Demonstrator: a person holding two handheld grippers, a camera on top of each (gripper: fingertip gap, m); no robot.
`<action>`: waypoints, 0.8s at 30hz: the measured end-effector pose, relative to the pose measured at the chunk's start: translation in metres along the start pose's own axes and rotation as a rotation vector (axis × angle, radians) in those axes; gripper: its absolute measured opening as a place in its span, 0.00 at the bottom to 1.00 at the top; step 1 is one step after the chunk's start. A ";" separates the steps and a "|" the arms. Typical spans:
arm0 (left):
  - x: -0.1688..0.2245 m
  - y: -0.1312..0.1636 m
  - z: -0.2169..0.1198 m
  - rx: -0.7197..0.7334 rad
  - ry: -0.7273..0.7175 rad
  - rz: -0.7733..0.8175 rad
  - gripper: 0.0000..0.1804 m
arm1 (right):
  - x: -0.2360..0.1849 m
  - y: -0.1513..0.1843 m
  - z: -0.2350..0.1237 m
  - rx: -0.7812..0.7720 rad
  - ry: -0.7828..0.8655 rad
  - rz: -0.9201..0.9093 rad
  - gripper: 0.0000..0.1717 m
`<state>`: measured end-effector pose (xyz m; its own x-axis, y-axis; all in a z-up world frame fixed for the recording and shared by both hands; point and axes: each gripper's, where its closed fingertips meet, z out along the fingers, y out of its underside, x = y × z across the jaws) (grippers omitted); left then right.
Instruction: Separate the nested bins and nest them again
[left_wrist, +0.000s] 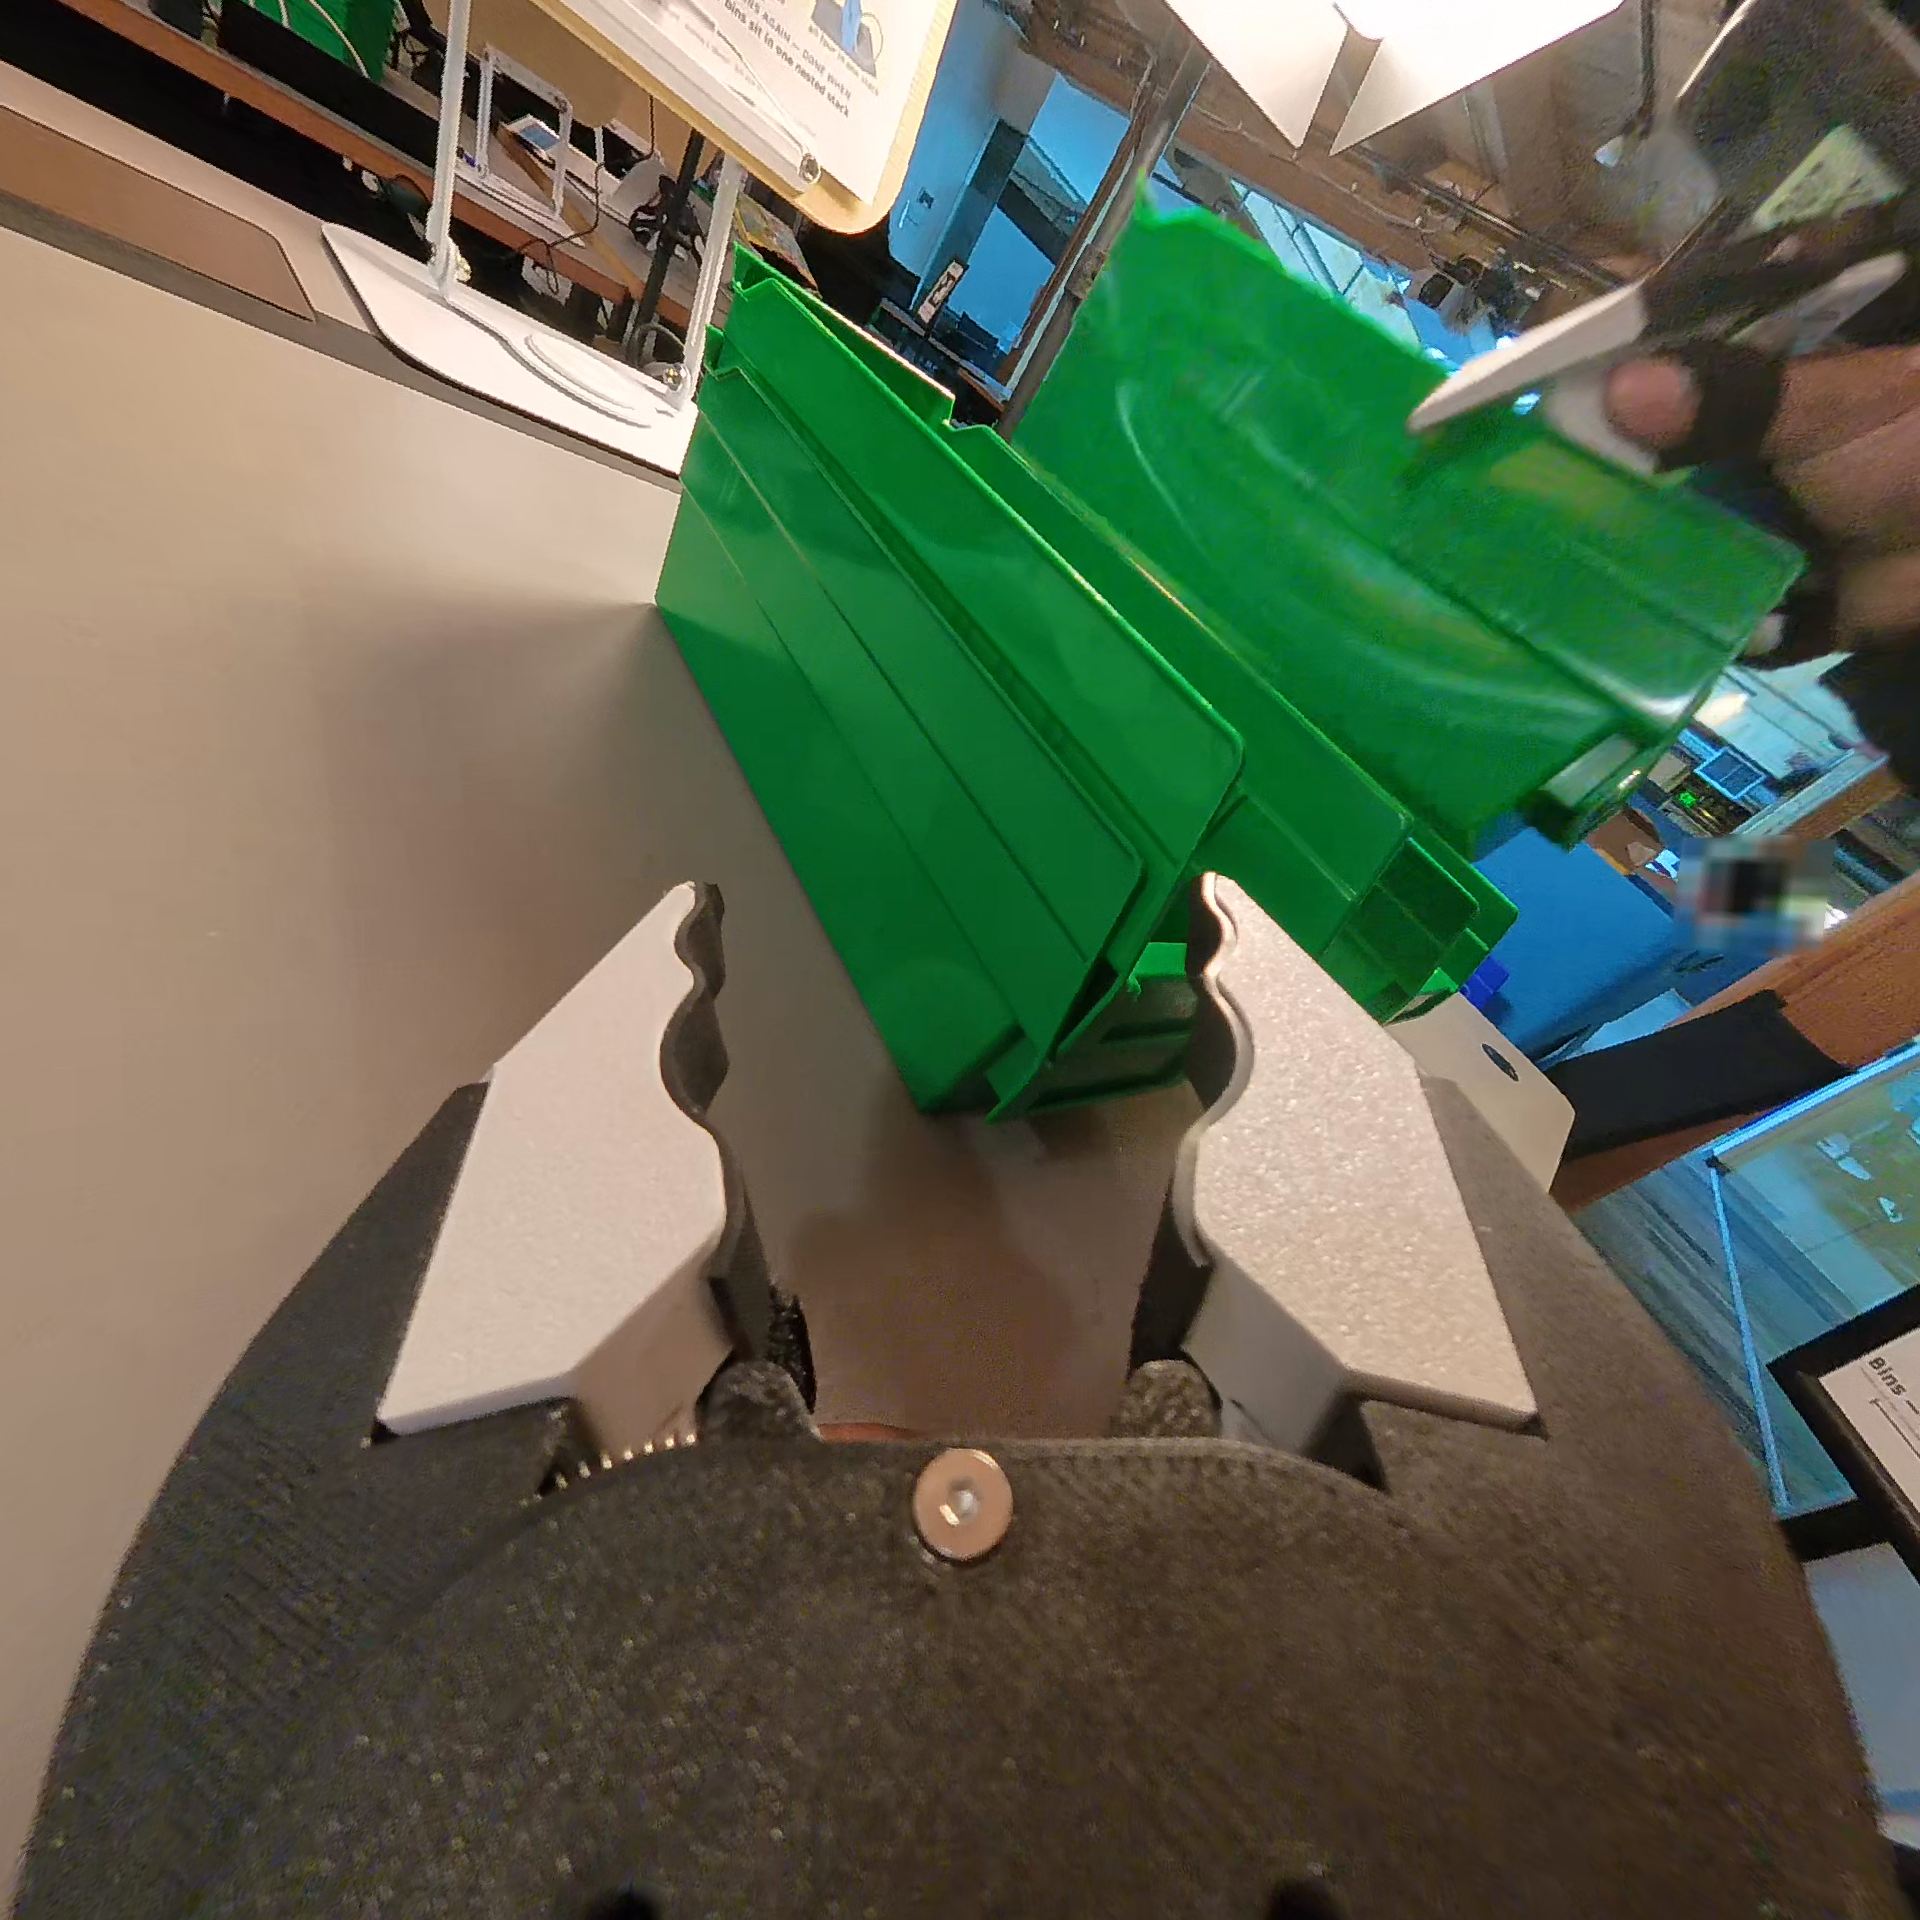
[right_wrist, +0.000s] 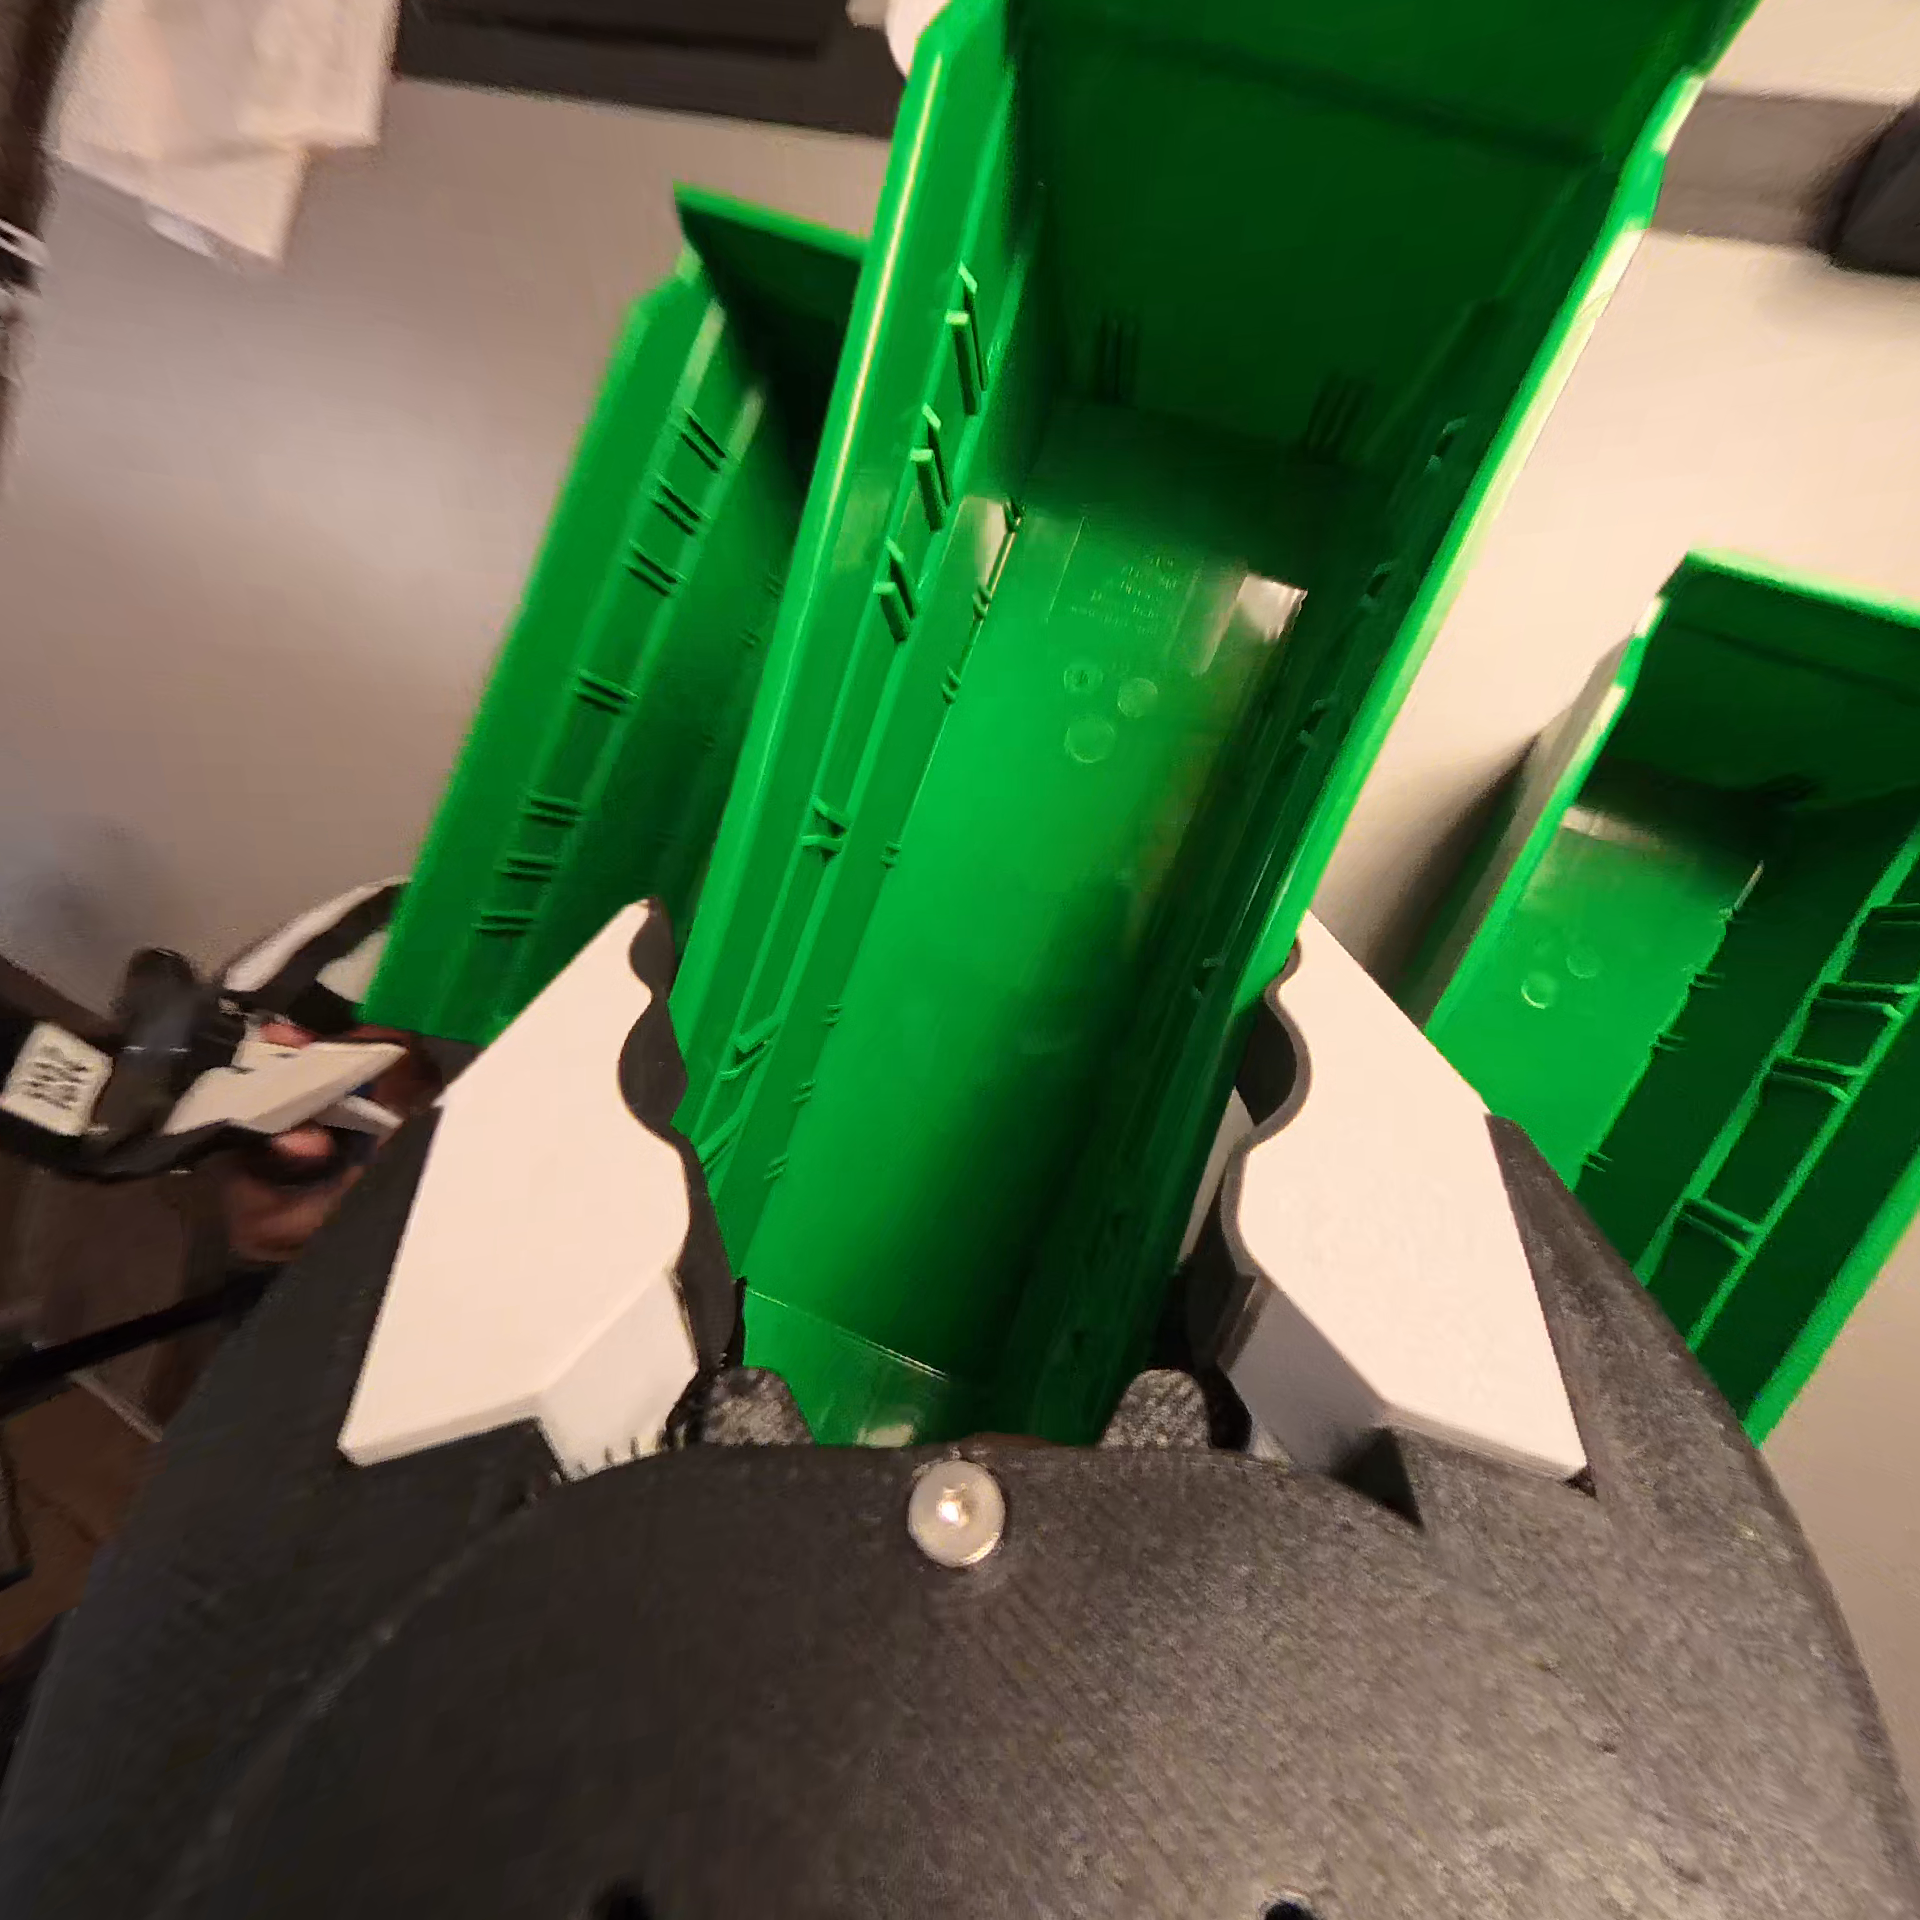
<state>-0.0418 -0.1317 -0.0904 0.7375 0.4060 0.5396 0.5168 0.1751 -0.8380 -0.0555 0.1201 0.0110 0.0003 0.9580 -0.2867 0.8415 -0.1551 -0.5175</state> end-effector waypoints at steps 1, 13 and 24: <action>0.000 0.000 0.000 0.001 0.000 -0.001 0.49 | -0.009 -0.007 -0.007 0.025 -0.020 0.007 0.64; 0.003 -0.004 -0.007 0.040 0.008 0.004 0.47 | -0.133 -0.038 0.009 0.123 -0.197 0.121 0.66; 0.004 -0.005 -0.009 0.051 0.019 -0.004 0.47 | -0.128 -0.025 0.049 0.090 0.047 0.090 0.68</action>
<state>-0.0379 -0.1391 -0.0833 0.7436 0.3882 0.5444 0.4977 0.2224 -0.8384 -0.1031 -0.0101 0.0214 0.1005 0.9491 -0.2984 0.7850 -0.2599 -0.5623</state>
